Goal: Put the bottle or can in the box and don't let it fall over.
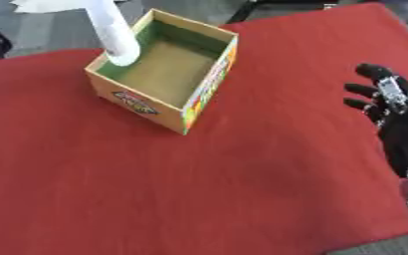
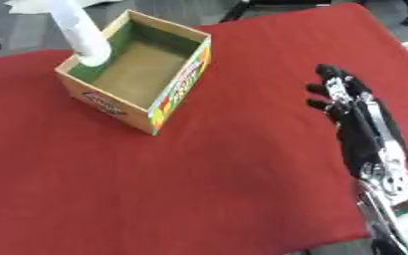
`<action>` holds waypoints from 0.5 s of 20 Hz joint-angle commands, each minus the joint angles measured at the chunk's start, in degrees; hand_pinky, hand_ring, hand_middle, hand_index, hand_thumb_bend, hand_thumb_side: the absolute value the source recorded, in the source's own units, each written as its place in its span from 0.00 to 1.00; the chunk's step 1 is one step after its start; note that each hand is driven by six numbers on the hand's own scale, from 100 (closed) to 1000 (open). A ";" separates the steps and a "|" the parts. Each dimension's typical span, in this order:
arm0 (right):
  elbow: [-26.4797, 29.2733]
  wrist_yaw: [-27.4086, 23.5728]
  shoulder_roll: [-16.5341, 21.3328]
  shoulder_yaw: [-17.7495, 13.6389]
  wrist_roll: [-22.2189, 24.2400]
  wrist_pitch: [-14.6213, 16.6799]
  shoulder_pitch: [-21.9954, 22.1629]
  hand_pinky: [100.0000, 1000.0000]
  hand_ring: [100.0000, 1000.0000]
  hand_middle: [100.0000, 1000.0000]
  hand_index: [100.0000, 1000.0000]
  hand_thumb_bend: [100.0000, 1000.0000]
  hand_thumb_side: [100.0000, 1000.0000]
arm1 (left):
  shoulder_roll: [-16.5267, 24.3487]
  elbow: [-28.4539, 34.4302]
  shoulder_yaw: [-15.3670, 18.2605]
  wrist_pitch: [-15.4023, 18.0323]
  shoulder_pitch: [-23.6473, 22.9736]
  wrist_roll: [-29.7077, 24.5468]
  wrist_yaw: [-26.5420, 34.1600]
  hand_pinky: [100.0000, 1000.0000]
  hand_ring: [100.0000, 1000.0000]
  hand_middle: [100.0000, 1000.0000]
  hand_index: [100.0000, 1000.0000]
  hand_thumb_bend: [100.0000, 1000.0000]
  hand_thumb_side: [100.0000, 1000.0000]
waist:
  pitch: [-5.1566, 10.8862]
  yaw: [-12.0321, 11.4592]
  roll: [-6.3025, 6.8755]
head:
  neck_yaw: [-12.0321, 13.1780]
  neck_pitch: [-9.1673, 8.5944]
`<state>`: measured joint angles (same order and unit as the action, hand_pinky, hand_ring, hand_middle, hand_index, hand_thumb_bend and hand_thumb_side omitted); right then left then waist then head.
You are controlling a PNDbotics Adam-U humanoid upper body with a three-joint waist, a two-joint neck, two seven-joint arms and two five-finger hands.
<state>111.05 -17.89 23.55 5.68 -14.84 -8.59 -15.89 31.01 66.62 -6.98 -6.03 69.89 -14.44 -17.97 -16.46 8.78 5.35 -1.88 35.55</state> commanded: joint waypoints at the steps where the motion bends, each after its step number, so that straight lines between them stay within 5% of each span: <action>1: 1.14 0.11 1.06 -0.04 0.43 -0.11 -0.27 0.79 0.81 0.86 0.81 0.00 0.64 | -0.44 -1.55 0.90 0.87 1.76 3.34 -1.65 0.52 0.27 0.39 0.46 0.00 0.00 | 0.92 0.03 -0.37 | -0.30 -0.47; 4: 1.06 0.20 0.91 0.12 0.50 -0.23 -0.28 0.79 0.81 0.86 0.81 0.00 0.64 | -2.00 -3.08 0.24 1.62 1.65 4.01 -2.24 0.57 0.34 0.44 0.51 0.00 0.02 | 0.80 -0.04 -0.66 | -1.09 -0.13; 8: 1.37 0.05 0.96 0.21 0.66 -0.23 -0.87 0.79 0.81 0.86 0.81 0.00 0.63 | -2.63 -4.11 -0.74 3.28 0.88 -0.50 -3.54 0.76 0.64 0.69 0.74 0.00 0.45 | 0.61 -0.20 -0.98 | -1.35 0.07; 10: 1.47 0.01 0.99 0.20 0.69 -0.27 -0.96 0.79 0.81 0.86 0.81 0.00 0.63 | -2.48 -4.44 -0.56 4.04 0.56 -2.85 -4.11 0.80 0.70 0.74 0.77 0.06 0.63 | 0.54 -0.38 -1.09 | -1.44 0.14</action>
<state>111.22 -17.89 23.54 6.06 -14.33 -8.91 -16.13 27.54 61.80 -7.92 -2.49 69.48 -16.02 -21.52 -16.73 8.43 4.73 -3.17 35.65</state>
